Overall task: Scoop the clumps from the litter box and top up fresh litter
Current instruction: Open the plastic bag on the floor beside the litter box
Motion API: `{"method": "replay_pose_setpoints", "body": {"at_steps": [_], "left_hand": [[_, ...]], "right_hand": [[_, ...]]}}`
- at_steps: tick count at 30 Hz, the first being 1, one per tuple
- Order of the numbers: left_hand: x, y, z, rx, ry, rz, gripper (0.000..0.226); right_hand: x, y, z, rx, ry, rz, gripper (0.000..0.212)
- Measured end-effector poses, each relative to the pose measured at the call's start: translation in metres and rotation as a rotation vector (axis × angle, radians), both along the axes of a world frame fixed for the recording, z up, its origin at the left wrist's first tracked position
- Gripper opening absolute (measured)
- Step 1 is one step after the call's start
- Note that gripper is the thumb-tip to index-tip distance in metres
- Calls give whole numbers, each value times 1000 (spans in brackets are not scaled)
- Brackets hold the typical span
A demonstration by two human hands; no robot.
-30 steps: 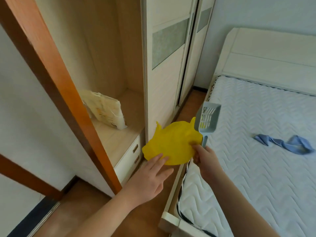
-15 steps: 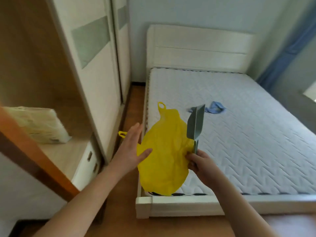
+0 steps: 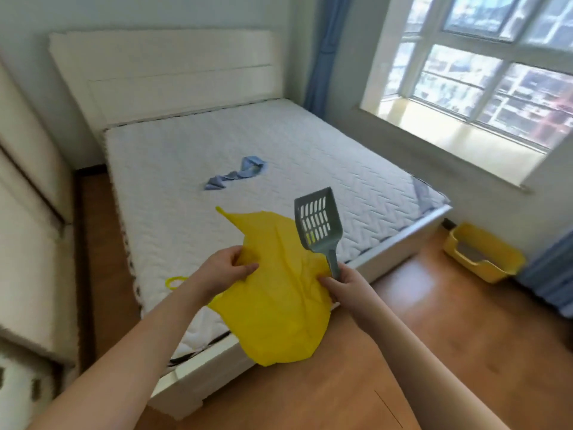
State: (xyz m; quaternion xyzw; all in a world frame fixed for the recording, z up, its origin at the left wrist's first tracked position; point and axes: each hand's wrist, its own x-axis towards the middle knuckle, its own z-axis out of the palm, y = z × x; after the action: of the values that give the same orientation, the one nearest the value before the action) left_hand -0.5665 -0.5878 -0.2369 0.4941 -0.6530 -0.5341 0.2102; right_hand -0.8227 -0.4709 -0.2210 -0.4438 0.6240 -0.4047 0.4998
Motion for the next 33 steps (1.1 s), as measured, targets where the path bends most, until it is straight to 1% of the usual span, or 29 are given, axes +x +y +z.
{"method": "replay_pose_setpoints", "body": {"at_steps": [1,2,3,4,6,8,9,12,13,15,16,19,22,24,26,28,30,33], "left_hand": [[-25,2,2,-39,-49,1,46],[-50,5,3,-89,-98,1,36],[-76,8,3,-133,-145,3,31],[-100,12,3,-159,-163,6,32],[-147,21,6,-189,-168,29,28],[-189,31,6,-205,-187,43,19],[-208,36,5,-197,-190,36,19],[-262,55,3,-139,-169,-33,31],[-279,61,2,-92,-142,-50,29],[-311,76,4,-5,-89,-78,14],[-325,82,6,0,-83,-109,10],[-362,98,13,-69,-122,-308,19],[-385,109,17,51,21,-559,47],[-399,108,16,32,33,-636,58],[-412,104,12,63,87,-642,58],[-427,98,7,79,144,-610,50],[-439,88,6,53,166,-587,45],[-456,65,5,21,183,-609,44]], "right_hand": [[-22,10,-1,-8,42,-51,30],[-45,19,-4,-20,91,-116,35],[-68,28,-6,-23,149,-193,35],[-88,37,-5,-25,191,-260,32],[-124,55,-7,-31,222,-368,22],[-152,68,-11,-47,193,-450,18],[-163,74,-14,-47,161,-488,17],[-182,87,-19,-51,64,-548,14],[-186,89,-21,-58,58,-546,15],[-192,92,-26,-67,33,-548,16],[-195,92,-27,-77,12,-560,16],[-208,93,-27,-103,-30,-645,17],[-224,94,-23,-130,-66,-706,12],[-236,94,-21,-129,-88,-756,16],[-247,91,-19,-119,-106,-809,22],[-259,86,-20,-98,-115,-847,24],[-270,79,-18,-70,-140,-903,20],[-283,60,-14,-41,-179,-959,13]]}}
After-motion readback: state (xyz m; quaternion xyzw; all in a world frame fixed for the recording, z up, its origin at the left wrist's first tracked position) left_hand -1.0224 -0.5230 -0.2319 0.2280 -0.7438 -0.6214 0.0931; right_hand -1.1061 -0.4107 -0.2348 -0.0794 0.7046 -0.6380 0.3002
